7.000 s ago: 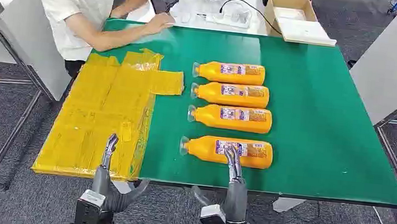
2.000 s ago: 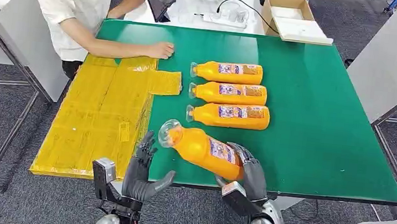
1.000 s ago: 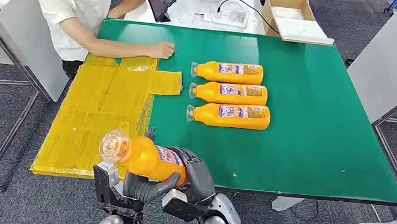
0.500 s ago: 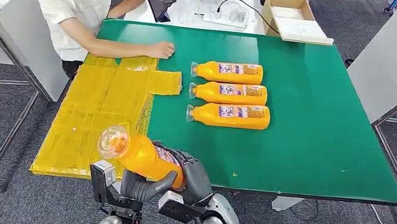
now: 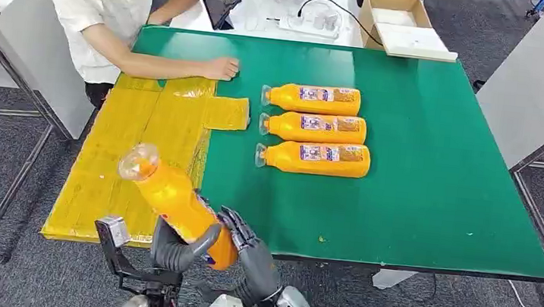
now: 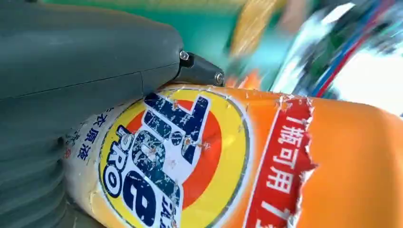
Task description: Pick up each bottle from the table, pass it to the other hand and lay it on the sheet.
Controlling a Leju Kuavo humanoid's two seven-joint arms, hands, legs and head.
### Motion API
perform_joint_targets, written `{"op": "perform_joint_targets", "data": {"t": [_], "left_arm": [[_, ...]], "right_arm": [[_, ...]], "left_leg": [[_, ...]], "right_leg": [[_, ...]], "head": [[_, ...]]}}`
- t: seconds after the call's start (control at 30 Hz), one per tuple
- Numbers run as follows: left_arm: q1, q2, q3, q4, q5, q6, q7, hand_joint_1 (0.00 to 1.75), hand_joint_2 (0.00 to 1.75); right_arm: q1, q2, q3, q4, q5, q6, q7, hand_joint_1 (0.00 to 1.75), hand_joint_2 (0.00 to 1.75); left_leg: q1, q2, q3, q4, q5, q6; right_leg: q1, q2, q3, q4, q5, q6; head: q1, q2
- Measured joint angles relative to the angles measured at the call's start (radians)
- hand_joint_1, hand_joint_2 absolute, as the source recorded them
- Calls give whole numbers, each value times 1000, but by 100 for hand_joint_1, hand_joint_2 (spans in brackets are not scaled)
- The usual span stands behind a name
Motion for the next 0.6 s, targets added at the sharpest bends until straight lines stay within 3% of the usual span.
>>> {"op": "perform_joint_targets", "data": {"t": [0.2,0.33,0.43,0.6], "left_arm": [[-48,9,39,22,-157,117,-25,175,175],[-109,35,52,104,-616,325,-31,175,175],[-134,36,106,171,-882,341,-3,175,175],[-152,37,148,221,-879,347,5,175,175]], "right_arm": [[77,-10,21,-51,-16,-96,-33,0,0],[83,-11,21,-71,-23,-121,-47,0,0],[85,-12,20,-89,-19,-141,-60,0,0],[88,-15,19,-105,-18,-146,-60,0,0]], "left_leg": [[0,-1,-1,0,0,0],[0,-2,0,0,1,0],[0,0,0,0,1,0],[0,-1,0,0,1,0]], "right_leg": [[0,0,0,0,0,0],[0,-1,1,0,0,0],[0,0,1,0,0,0],[0,0,0,0,0,0]], "head": [[0,0],[0,0],[0,0],[0,0]]}}
